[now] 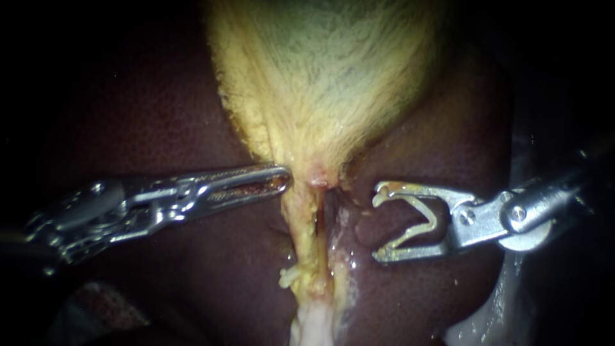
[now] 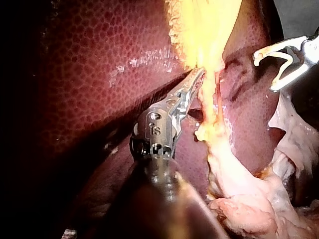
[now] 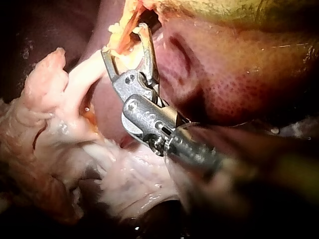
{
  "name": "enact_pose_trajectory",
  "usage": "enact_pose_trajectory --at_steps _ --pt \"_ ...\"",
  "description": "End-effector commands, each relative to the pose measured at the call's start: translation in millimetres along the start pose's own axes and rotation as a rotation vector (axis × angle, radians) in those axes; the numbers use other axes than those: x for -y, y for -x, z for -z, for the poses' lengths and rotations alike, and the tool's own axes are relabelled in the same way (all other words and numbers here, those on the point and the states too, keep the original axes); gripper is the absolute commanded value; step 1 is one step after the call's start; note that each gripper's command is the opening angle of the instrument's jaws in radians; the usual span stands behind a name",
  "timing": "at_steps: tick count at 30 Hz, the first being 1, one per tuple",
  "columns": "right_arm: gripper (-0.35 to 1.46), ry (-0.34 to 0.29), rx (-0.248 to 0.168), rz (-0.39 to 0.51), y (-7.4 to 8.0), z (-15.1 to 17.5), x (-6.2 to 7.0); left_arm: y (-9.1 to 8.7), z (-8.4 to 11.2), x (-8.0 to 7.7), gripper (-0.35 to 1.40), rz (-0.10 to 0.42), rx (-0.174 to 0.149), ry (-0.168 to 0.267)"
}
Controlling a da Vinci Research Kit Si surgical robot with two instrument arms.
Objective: Clipping second clip left tube
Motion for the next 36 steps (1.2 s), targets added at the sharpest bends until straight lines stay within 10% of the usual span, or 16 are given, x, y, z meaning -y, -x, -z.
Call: enact_pose_trajectory --at_steps 1,19,28,36 --pt "0.60 -0.001 -0.001 0.000 0.1 -0.1 0.1 0.0 0.1 0.0 -0.35 0.000 0.000 0.000" --pt "0.60 -0.070 -0.016 -0.177 2.7 -12.0 3.4 1.9 7.7 -1.3 -0.35 0.007 0.005 0.021" --pt "0.59 -0.064 0.007 -0.190 5.3 -15.7 1.8 1.9 8.0 -0.5 -0.35 0.008 0.006 0.025" --pt "0.58 -0.015 0.111 -0.187 8.1 -15.9 -0.2 2.1 8.3 0.2 -0.35 0.010 0.012 0.026"
